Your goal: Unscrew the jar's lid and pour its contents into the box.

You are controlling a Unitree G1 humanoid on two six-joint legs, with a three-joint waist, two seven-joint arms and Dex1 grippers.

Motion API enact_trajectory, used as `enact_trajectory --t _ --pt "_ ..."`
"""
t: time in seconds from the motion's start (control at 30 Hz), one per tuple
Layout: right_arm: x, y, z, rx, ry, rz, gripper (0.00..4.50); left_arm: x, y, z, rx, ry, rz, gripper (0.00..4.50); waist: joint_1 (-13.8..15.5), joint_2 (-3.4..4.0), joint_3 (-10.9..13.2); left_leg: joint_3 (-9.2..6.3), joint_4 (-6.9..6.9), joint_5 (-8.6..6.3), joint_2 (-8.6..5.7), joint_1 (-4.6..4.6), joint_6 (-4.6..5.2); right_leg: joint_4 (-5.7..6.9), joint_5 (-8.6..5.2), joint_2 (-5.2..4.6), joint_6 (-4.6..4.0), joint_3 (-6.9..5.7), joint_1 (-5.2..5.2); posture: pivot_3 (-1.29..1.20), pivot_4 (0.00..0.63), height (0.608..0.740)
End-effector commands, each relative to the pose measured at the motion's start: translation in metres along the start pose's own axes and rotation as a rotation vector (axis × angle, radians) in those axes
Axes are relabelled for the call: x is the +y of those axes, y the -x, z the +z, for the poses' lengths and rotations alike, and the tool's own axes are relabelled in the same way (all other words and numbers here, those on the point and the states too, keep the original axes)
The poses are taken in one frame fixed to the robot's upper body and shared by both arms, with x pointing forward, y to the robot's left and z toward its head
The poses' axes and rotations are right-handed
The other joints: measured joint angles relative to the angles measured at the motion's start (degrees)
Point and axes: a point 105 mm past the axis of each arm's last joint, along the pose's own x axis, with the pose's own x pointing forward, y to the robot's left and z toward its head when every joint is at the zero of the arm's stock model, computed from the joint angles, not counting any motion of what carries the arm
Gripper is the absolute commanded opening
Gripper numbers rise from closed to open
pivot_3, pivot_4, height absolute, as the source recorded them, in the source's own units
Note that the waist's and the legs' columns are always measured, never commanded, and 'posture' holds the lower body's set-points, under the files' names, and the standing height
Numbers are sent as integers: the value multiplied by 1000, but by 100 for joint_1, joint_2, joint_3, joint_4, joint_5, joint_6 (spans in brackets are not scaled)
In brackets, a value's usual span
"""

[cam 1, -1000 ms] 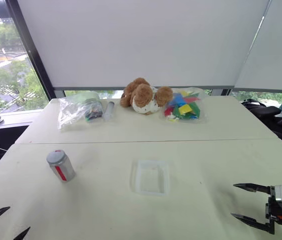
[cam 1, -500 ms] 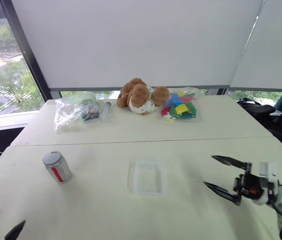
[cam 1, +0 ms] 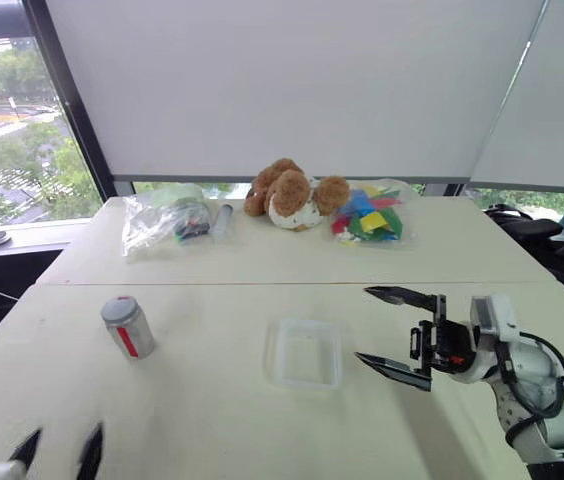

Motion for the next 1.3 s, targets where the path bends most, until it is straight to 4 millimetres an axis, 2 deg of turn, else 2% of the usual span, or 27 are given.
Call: enact_trajectory --t 0.03,0.13,0.23,0.47,0.77,1.03,1.13,1.23,1.3 --pt "-6 -7 11 0 39 8 4500 -7 -26 11 -56 -71 48 4439 -11 3 -1 0 -1 2 -1 0 5 2 2 7 1 0 -3 0 150 740" --pt "-6 -11 11 4 34 4 4500 -15 -49 8 -58 -55 47 4439 -8 4 -2 -1 -1 1 0 -1 5 17 4 16 4 2 -15 0 150 740" --pt "-5 -11 11 12 32 0 4500 -14 -67 11 -68 -86 74 4439 -10 4 -2 2 0 1 -1 -1 4 37 4 17 4 6 -27 0 150 740" --pt "-6 -4 12 40 37 -36 4500 0 -82 16 -94 -93 145 4439 -5 4 -1 2 5 1 0 0 4 49 3 18 3 7 -31 0 150 740" --pt "-6 -5 9 42 33 -59 4500 -7 -119 11 -86 -82 43 4439 -5 4 -1 1 10 2 -1 1 3 55 4 19 4 7 -30 0 150 740" --pt "0 -4 6 50 36 -76 4500 -13 -127 4 -67 -67 26 4439 -8 4 -1 1 7 1 0 0 2 57 7 19 10 9 -35 0 150 740" --pt "1 -2 5 55 37 -83 4500 -13 -127 5 -73 -62 35 3632 -7 4 -1 1 7 1 0 0 2 58 7 19 8 10 -35 0 150 740" --pt "2 3 1 63 33 -92 4500 -16 -128 9 -99 -49 24 2179 -5 4 -1 1 7 1 -1 0 2 58 7 19 8 10 -35 0 150 740" --pt "4 7 -3 69 25 -98 4500 -16 -129 14 -125 -51 13 2123 -1 4 -1 1 7 1 -1 0 2 57 6 18 7 10 -34 0 150 740"
